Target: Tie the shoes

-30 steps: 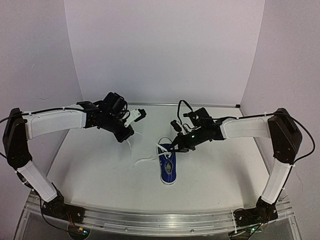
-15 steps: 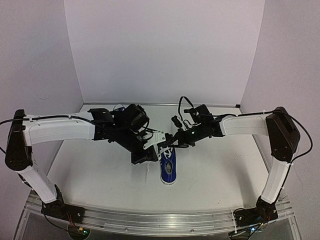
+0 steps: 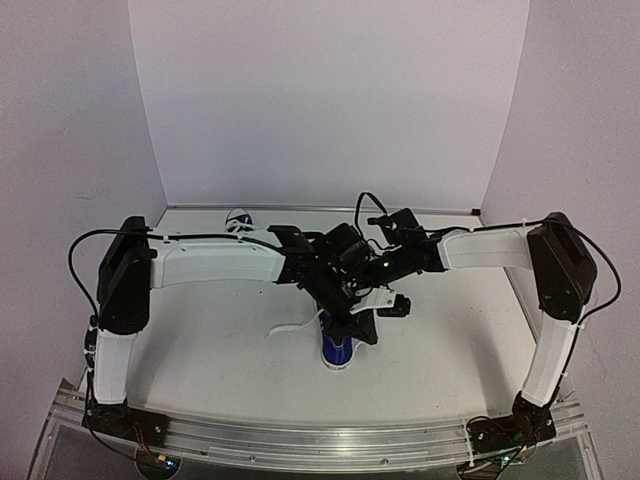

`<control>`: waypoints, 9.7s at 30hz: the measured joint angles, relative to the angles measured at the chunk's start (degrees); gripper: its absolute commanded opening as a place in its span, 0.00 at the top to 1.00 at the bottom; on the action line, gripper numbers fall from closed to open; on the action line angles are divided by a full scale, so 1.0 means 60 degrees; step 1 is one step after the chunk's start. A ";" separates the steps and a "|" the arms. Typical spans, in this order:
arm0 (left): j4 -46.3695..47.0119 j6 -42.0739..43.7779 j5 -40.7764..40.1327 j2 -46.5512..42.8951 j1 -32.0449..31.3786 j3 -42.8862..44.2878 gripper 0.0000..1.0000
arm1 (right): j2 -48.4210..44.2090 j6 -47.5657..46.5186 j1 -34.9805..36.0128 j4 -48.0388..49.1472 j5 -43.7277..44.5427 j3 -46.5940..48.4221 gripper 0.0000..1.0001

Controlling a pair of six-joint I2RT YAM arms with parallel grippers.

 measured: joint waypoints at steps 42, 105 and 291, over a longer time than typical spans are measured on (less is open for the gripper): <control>0.2864 -0.0231 0.0424 -0.0556 -0.0041 -0.1235 0.92 | 0.0008 -0.0160 -0.0195 -0.0010 -0.0246 0.0017 1.00; 1.1209 -0.5161 -0.1556 -0.3828 0.2687 -0.9495 0.44 | 0.0704 0.0138 0.0963 -0.0108 -0.0442 0.1206 0.39; 0.8447 0.1794 -0.3595 -0.2227 0.1536 -0.7213 0.77 | 0.0372 -0.1279 0.0016 -0.1478 -0.0056 0.0670 1.00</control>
